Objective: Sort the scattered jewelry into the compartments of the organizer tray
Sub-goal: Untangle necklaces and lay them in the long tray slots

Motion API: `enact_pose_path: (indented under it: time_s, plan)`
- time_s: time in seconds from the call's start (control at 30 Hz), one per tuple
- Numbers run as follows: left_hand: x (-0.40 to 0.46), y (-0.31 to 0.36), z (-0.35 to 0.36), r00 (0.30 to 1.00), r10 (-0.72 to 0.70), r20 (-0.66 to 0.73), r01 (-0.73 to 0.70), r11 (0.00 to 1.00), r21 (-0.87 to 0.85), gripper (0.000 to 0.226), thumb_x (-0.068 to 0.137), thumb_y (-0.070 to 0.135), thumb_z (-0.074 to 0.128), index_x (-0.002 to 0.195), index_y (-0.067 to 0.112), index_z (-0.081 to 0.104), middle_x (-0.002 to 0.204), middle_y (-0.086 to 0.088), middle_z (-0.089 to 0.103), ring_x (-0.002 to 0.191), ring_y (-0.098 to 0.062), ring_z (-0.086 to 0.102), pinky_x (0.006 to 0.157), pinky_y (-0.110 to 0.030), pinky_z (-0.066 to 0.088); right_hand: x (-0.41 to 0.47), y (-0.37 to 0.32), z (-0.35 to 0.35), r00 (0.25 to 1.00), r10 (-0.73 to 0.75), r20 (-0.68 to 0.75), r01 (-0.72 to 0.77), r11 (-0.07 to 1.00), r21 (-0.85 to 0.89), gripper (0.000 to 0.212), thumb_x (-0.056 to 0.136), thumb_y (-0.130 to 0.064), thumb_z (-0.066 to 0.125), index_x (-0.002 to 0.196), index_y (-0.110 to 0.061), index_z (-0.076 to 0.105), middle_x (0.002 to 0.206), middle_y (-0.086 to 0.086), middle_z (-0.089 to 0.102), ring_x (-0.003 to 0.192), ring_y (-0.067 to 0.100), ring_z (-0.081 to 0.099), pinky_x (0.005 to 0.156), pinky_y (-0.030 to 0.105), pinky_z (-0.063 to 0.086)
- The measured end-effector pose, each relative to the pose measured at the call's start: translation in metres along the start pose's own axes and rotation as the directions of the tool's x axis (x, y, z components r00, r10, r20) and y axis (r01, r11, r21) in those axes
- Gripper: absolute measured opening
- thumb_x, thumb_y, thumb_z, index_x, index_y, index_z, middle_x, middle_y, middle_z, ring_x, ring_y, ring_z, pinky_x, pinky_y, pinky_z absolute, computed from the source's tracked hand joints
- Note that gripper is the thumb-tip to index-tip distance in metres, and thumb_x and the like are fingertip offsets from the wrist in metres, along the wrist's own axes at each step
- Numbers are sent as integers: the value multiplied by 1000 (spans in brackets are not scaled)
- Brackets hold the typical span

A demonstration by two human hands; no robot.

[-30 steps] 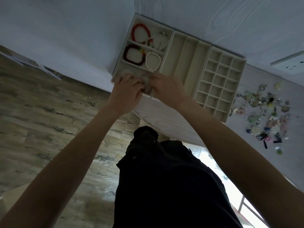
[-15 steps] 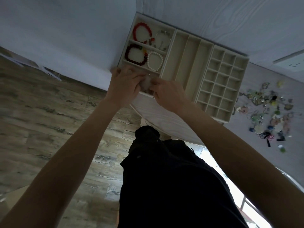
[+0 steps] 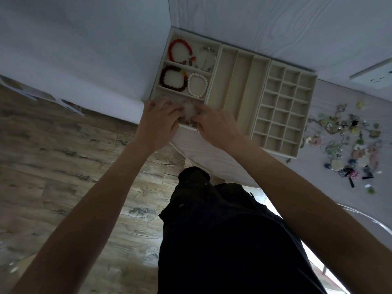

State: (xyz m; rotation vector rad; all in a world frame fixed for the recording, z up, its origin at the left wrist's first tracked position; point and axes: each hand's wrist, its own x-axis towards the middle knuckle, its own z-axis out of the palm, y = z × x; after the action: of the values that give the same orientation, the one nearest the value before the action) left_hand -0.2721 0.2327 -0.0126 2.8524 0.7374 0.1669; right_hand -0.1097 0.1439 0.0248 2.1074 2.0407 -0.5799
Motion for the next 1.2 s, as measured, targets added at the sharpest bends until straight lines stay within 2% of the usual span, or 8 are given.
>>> enact_pose_path:
  time_s: [0.23,0.37,0.47,0.6,0.77,0.9,1.0,1.2]
  plan:
    - [-1,4,0,999,-28,-36,27,999,-46,33,83,19,41,97,12,70,114,0,67,109,-21,45,82,-36,24,-1,0,1,999,26,-22,-25,997,67,37,99,-21,34,128,-25,57,139,1,44,95,27,62,62,31,39]
    - [4,17,-3,994,-98,-52,95,993,-66,34,82,18,41,100,8,68,106,-5,68,103,-30,56,83,-39,36,-7,5,2,993,59,-99,-29,960,279,34,97,-17,39,120,-19,63,142,-1,46,106,26,60,81,37,50]
    - [15,44,-13,961,-260,-93,239,952,-193,20,77,10,53,93,6,65,85,-9,65,81,-28,59,67,-34,42,-24,17,-1,972,152,-180,-41,862,506,30,92,-10,46,113,-12,68,131,5,56,107,23,59,90,33,45]
    - [41,102,-23,947,-317,-53,250,829,-500,23,85,19,54,106,11,62,91,0,67,80,-14,61,70,-29,49,-76,45,-1,897,367,-244,-136,758,638,27,90,-11,50,107,-17,70,106,1,67,82,13,61,76,27,47]
    - [76,185,-9,1000,-20,17,26,852,-522,19,89,21,57,106,16,65,95,7,65,86,-4,55,77,-21,45,-164,96,20,676,695,-247,-345,594,726,21,87,-15,56,100,-20,72,90,2,72,78,21,66,68,32,51]
    - [97,238,15,983,139,121,-74,900,-430,25,86,26,58,106,13,66,100,-2,67,96,-22,60,81,-33,45,-223,137,53,580,785,-220,-439,528,727,23,85,-7,58,101,-15,71,98,6,70,96,28,60,77,31,45]
    - [115,271,34,982,153,112,-125,966,-226,22,82,24,62,99,13,68,98,-5,68,93,-30,59,80,-37,44,-246,172,78,559,777,-288,-464,582,668,25,82,-6,56,102,-10,70,102,9,68,99,33,57,80,30,42]
    - [151,303,52,981,-3,193,-26,989,147,25,88,28,57,107,14,66,115,-5,56,113,-28,44,91,-37,34,-220,226,88,741,560,-371,-352,794,495,29,85,-10,59,114,-13,66,125,13,57,117,37,48,98,45,40]
